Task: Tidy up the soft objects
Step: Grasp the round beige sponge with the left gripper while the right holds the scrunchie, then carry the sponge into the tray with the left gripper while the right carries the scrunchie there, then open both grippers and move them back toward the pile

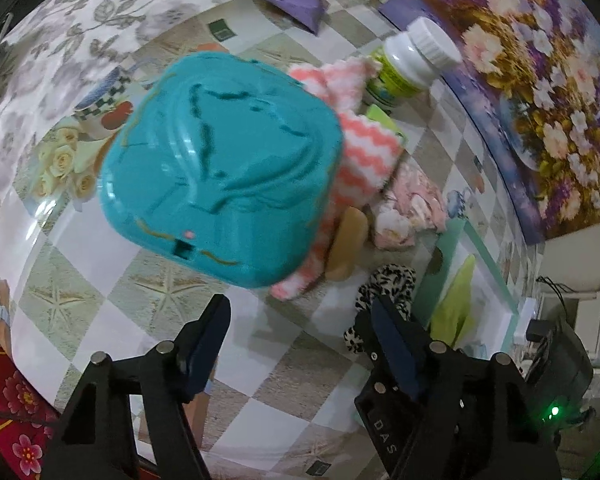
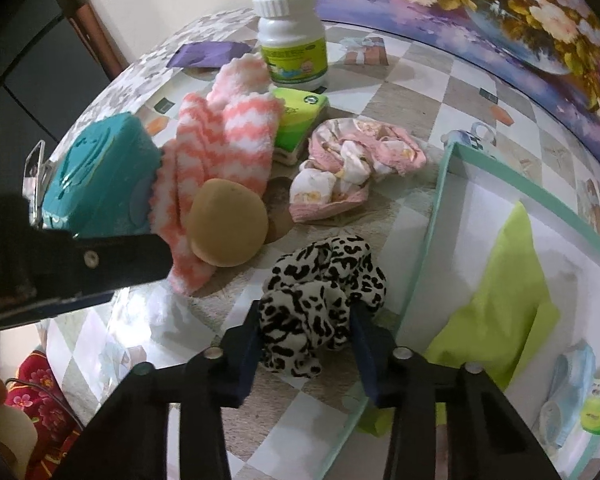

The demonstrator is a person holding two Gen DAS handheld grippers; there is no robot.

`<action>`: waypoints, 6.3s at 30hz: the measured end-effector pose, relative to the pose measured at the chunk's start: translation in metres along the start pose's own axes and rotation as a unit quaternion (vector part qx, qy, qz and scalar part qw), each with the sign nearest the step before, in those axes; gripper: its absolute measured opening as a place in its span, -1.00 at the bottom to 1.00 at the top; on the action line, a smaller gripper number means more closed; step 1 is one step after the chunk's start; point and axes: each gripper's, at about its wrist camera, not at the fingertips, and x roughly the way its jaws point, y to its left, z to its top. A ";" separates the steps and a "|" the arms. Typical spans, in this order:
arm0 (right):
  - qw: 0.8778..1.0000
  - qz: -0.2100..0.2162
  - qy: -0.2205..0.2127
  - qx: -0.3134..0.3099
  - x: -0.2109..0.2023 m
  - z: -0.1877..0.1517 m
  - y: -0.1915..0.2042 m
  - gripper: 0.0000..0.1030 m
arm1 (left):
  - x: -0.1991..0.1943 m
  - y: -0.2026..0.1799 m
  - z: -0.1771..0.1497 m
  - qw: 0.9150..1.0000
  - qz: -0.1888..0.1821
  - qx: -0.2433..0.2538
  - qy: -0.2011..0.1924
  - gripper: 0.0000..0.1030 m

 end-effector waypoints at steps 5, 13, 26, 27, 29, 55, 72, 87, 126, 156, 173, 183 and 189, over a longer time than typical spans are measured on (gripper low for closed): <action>1.000 0.009 0.001 0.013 -0.004 -0.002 -0.005 -0.27 | 0.000 -0.010 -0.003 1.000 -0.014 0.017 0.003 0.22; 0.999 0.033 0.003 0.041 -0.008 -0.004 -0.019 -0.27 | 0.010 -0.036 -0.003 0.998 -0.010 0.064 -0.014 -0.13; 0.997 0.054 0.003 0.061 -0.007 -0.004 -0.025 -0.27 | 0.034 -0.047 0.007 0.993 0.034 0.098 -0.049 -0.37; 0.997 0.054 0.003 0.061 -0.007 -0.004 -0.026 -0.27 | 0.036 -0.046 0.008 0.993 0.036 0.097 -0.048 -0.38; 0.997 0.055 0.004 0.061 -0.007 -0.005 -0.026 -0.27 | 0.039 -0.044 0.008 0.994 0.038 0.094 -0.050 -0.38; 0.993 0.066 -0.011 0.096 -0.016 -0.006 -0.041 -0.28 | 0.041 -0.059 0.020 0.996 0.012 0.087 -0.029 -0.21; 0.982 0.065 -0.068 0.165 -0.070 -0.010 -0.076 -0.29 | 0.056 -0.094 0.014 0.972 0.105 0.196 -0.072 0.14; 0.974 0.064 -0.075 0.203 -0.074 -0.016 -0.100 -0.29 | 0.071 -0.115 0.003 0.942 0.169 0.275 -0.092 0.04; 0.967 0.037 -0.134 0.214 -0.116 -0.015 -0.106 -0.28 | -0.068 -0.121 0.003 0.958 0.040 0.212 -0.188 -0.14; 0.899 -0.158 -0.175 0.368 -0.143 -0.069 -0.240 -0.23 | 0.029 -0.226 -0.106 0.910 0.017 0.402 -0.106 -0.11; 0.913 -0.159 -0.127 0.353 -0.117 -0.064 -0.235 0.39 | 0.044 -0.215 -0.097 0.922 0.031 0.377 -0.081 0.60; 0.913 -0.182 -0.114 0.348 -0.115 -0.065 -0.234 1.00 | 0.036 -0.197 -0.070 0.940 0.057 0.322 -0.103 0.88; 0.917 -0.183 -0.102 0.338 -0.109 -0.064 -0.227 1.00 | 0.032 -0.185 -0.056 0.948 0.077 0.292 -0.096 0.88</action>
